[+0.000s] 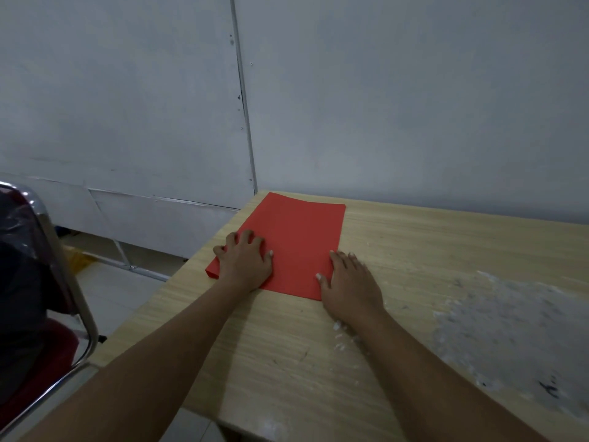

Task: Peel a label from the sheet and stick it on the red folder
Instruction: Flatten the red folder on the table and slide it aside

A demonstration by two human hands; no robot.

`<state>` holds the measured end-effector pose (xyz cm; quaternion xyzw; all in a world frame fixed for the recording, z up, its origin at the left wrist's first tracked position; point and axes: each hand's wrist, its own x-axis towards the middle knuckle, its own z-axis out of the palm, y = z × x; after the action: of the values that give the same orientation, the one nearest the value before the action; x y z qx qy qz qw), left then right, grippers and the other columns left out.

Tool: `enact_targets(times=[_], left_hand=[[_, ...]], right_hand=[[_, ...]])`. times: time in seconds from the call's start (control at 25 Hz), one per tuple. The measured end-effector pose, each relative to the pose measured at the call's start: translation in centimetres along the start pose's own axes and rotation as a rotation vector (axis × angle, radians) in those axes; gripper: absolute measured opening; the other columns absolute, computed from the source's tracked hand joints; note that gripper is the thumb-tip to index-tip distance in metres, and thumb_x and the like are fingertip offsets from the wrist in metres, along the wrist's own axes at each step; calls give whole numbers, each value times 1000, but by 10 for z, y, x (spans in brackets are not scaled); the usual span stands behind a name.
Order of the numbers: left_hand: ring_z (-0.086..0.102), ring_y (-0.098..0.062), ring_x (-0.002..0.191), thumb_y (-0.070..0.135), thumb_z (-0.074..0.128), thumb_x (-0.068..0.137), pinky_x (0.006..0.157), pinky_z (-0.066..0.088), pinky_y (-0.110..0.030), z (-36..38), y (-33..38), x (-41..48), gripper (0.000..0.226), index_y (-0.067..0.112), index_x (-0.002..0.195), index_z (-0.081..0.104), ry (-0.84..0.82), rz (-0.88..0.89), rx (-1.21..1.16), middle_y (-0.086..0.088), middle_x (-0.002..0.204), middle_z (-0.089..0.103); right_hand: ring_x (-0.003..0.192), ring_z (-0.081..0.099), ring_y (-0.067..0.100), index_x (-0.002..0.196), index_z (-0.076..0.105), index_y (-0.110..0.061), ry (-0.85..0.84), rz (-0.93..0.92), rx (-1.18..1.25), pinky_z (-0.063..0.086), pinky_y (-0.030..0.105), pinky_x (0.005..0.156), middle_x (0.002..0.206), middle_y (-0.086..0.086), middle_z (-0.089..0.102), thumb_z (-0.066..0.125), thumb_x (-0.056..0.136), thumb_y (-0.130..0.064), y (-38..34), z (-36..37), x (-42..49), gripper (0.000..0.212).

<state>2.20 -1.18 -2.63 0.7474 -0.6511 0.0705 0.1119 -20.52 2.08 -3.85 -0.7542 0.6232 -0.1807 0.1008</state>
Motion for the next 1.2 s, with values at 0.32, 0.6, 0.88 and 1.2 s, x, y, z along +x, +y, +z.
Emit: enact_targets(times=[0.32, 0.6, 0.88, 1.2], left_hand=[[32, -41, 135, 56, 36, 89, 104, 25, -61, -1, 52, -39, 53, 28, 132, 53, 8, -30, -21, -9, 150, 36], [34, -41, 129, 54, 37, 90, 102, 28, -58, -8, 123, -73, 52, 28, 132, 52, -11, 9, -38, -8, 146, 38], [39, -39, 121, 56, 34, 89, 98, 31, -57, -14, 181, -97, 54, 27, 130, 52, -28, 56, -7, -8, 141, 40], [34, -40, 128, 56, 32, 90, 100, 31, -60, -15, 219, -112, 54, 26, 132, 48, -51, 79, -23, -9, 144, 37]], right_hand=[[153, 13, 20, 155, 28, -26, -2, -12, -29, 9, 39, 126, 165, 2, 21, 30, 103, -41, 39, -26, -42, 54], [153, 15, 19, 155, 27, -25, 43, 56, -20, 10, 38, 126, 165, 1, 22, 26, 102, -36, 92, -52, -84, 54], [153, 14, 18, 155, 26, -26, 69, 118, -30, 9, 37, 125, 165, 0, 22, 26, 101, -37, 140, -76, -114, 55], [152, 17, 19, 154, 30, -25, 115, 155, -32, 11, 38, 126, 163, 0, 26, 29, 100, -35, 168, -90, -134, 55]])
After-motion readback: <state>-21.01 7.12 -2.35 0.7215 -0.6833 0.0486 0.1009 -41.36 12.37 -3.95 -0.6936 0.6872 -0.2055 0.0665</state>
